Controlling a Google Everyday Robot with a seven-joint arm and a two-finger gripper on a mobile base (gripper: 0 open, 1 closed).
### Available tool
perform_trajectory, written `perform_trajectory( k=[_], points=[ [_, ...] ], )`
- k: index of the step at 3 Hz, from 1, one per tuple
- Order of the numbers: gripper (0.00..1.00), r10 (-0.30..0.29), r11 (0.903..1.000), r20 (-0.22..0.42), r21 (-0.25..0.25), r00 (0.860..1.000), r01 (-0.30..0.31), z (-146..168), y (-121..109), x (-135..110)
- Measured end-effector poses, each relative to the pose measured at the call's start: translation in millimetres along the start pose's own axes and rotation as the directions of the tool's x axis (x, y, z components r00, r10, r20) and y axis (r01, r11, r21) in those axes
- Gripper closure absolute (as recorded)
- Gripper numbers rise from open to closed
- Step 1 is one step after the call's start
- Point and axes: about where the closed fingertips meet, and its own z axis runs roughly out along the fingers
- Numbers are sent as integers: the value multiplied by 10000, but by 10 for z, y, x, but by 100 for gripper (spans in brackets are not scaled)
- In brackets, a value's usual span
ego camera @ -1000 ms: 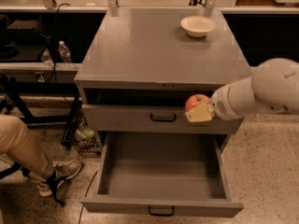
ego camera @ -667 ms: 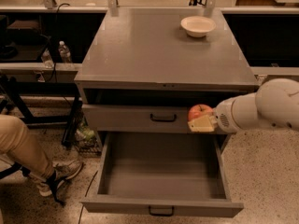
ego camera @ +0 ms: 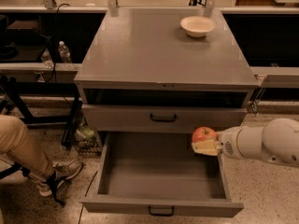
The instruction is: Place apple into middle drawer
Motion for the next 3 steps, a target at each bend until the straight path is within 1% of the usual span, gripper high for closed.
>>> perform_trajectory(
  k=[1, 2, 3],
  points=[
    [100, 45, 10000, -37, -66, 10000, -45, 58, -4, 45],
    [100, 108, 9991, -166, -412, 9998, -115, 356, 2, 277],
    [100, -153, 9954, -429, -954, 9990, 111, 969, 131, 644]
  ],
)
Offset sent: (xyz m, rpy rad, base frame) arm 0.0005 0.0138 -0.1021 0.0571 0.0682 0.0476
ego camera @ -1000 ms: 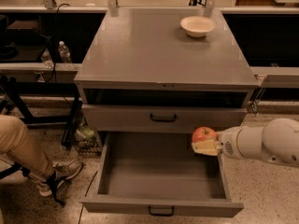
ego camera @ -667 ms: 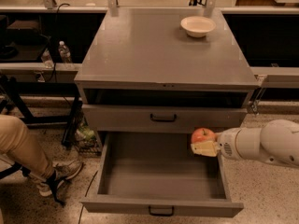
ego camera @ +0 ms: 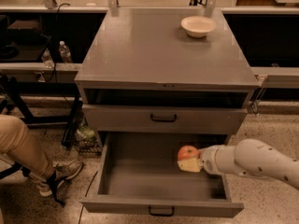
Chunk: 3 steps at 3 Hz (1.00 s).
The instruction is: Place apple into middle drawer
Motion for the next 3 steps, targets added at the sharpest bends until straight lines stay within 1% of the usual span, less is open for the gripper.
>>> perform_trajectory(
  k=[1, 2, 3],
  points=[
    [100, -145, 9994, -69, -311, 9999, 142, 398, 53, 174],
    [100, -576, 9965, 367, -588, 9977, 597, 752, 105, 231],
    [100, -1061, 9895, 903, -884, 9902, 1141, 1076, 188, 206]
  ],
)
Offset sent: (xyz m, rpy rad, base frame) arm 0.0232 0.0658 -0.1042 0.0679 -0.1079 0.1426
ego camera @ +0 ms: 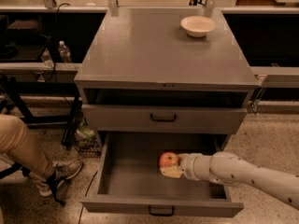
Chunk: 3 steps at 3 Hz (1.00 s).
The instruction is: Place apple into middle drawer
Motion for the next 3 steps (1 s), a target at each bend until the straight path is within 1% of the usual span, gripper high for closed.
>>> perform_trajectory(
  k=[1, 2, 3],
  points=[
    [100, -282, 9992, 187, -276, 9994, 287, 256, 27, 19],
    [99, -535, 9946, 215, -874, 9983, 552, 675, 113, 30],
    [77, -619, 9911, 278, -1164, 9977, 647, 856, 166, 8]
  ],
)
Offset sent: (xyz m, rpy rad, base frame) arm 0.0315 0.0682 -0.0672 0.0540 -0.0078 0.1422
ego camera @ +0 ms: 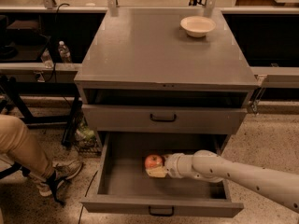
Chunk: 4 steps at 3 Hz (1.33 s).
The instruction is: Place apple into middle drawer
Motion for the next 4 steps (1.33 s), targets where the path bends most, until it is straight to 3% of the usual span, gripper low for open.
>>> perform_trajectory(
  k=[2, 3, 4],
  points=[
    [23, -16, 9993, 140, -363, 9999, 21, 113, -16, -47],
    [1, 35, 9990, 175, -442, 9998, -27, 122, -32, -35],
    [0, 122, 9988, 238, -481, 9996, -110, 86, -63, -11]
  ],
)
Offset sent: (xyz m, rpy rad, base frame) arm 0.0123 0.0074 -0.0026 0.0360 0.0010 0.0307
